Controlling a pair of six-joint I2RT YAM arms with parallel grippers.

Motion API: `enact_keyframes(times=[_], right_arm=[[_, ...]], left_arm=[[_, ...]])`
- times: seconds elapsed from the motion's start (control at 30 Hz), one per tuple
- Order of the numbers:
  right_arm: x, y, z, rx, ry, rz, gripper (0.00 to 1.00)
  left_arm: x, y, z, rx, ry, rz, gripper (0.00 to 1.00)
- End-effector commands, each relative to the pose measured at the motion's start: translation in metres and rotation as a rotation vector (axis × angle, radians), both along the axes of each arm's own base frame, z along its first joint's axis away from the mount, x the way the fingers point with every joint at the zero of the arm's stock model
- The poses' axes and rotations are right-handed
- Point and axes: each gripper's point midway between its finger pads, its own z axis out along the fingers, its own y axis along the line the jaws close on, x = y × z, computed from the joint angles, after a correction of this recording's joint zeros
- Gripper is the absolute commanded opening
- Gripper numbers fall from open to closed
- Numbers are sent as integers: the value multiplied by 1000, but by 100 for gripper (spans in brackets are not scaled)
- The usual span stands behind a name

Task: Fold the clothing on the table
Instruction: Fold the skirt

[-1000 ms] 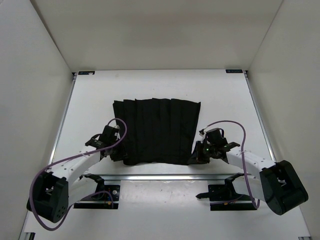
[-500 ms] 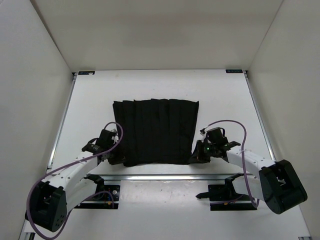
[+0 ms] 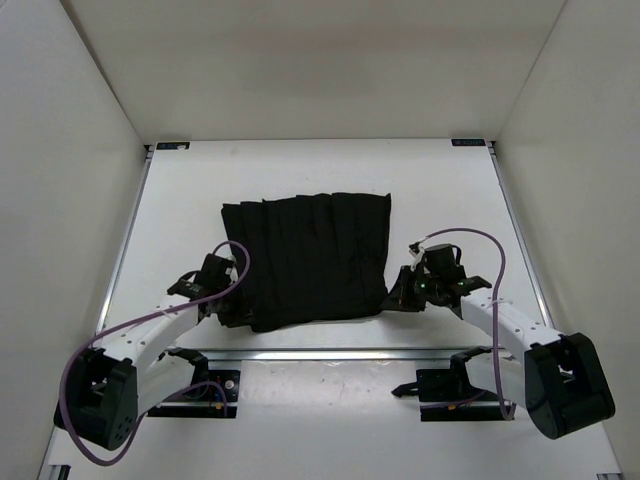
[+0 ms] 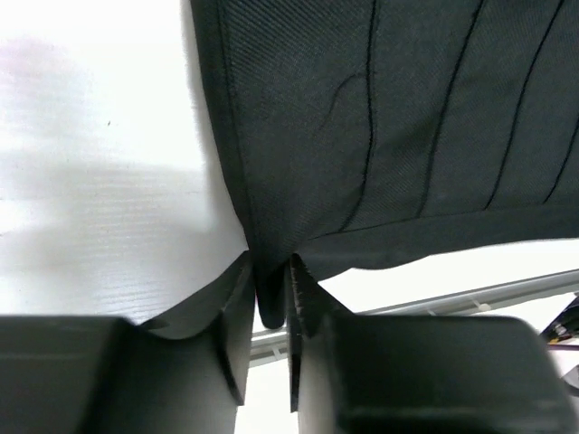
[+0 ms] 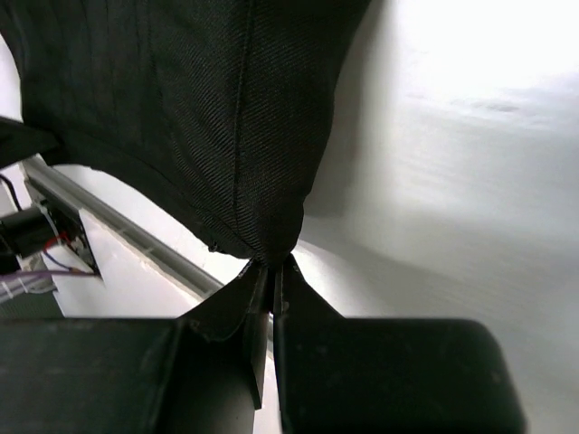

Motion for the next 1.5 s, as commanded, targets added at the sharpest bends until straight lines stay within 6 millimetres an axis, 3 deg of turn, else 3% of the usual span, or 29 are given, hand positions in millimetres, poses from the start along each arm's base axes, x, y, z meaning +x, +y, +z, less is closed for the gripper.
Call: enact_keyframes(times=[0.0, 0.27, 0.3, 0.33, 0.4, 0.5, 0.6, 0.77, 0.9, 1.0, 1.07, 1.1, 1.13, 1.17, 1.2, 1.23, 1.27, 1.3, 1.33, 1.37, 1.4, 1.43, 1.47], right_arm=[[11, -6, 4, -21, -35, -9, 0], [5, -3, -1, -15, -34, -3, 0], [4, -3, -1, -13, -33, -3, 0], [6, -2, 0, -16, -33, -5, 0], [5, -1, 1, -9, -32, 2, 0], [5, 1, 4, -4, -31, 7, 0], [9, 5, 16, 9, -47, 18, 0], [27, 8, 63, -3, -195, 39, 0], [33, 2, 75, -10, -244, 30, 0], [48, -3, 81, -15, -270, 26, 0], [74, -9, 91, -41, -317, 18, 0], [90, -9, 101, -52, -352, 27, 0], [103, -14, 98, -79, -344, 19, 0], [125, -19, 112, -115, -378, 8, 0], [149, -22, 142, -136, -476, 3, 0], [163, -26, 144, -169, -476, -6, 0], [187, -31, 173, -186, -545, -16, 0], [211, -38, 205, -220, -619, -39, 0], [223, -45, 222, -247, -663, -53, 0], [238, -48, 265, -262, -757, -65, 0], [248, -51, 311, -274, -864, -88, 0], [252, -51, 318, -299, -879, -88, 0], [251, -47, 353, -313, -967, -82, 1]], left_arm=[[13, 0, 9, 10, -39, 0, 32], [6, 0, 9, -12, -30, 28, 36], [5, 2, 7, -5, -27, 36, 29], [3, 1, 4, -10, -20, 32, 15], [3, 1, 1, -14, -13, 34, 2], [-1, -4, 0, -23, -8, 10, 0], [5, -10, 12, -41, -27, -15, 0], [24, -12, 46, -19, -114, -59, 0], [27, -9, 52, -25, -125, -53, 0], [50, -15, 55, -49, -153, -41, 0], [69, -23, 50, -40, -130, -64, 0], [92, -31, 68, -39, -193, -87, 0], [101, -32, 59, -9, -161, -113, 0], [125, -39, 68, 1, -178, -146, 0], [157, -46, 100, 0, -264, -153, 0], [186, -54, 121, 11, -308, -179, 0], [200, -55, 122, 30, -303, -199, 0], [231, -60, 152, 38, -367, -197, 0], [261, -65, 204, 20, -491, -187, 0], [272, -67, 215, 25, -505, -199, 0], [293, -75, 260, 20, -620, -198, 0], [303, -74, 307, 28, -726, -177, 0], [307, -71, 318, 77, -759, -168, 0]])
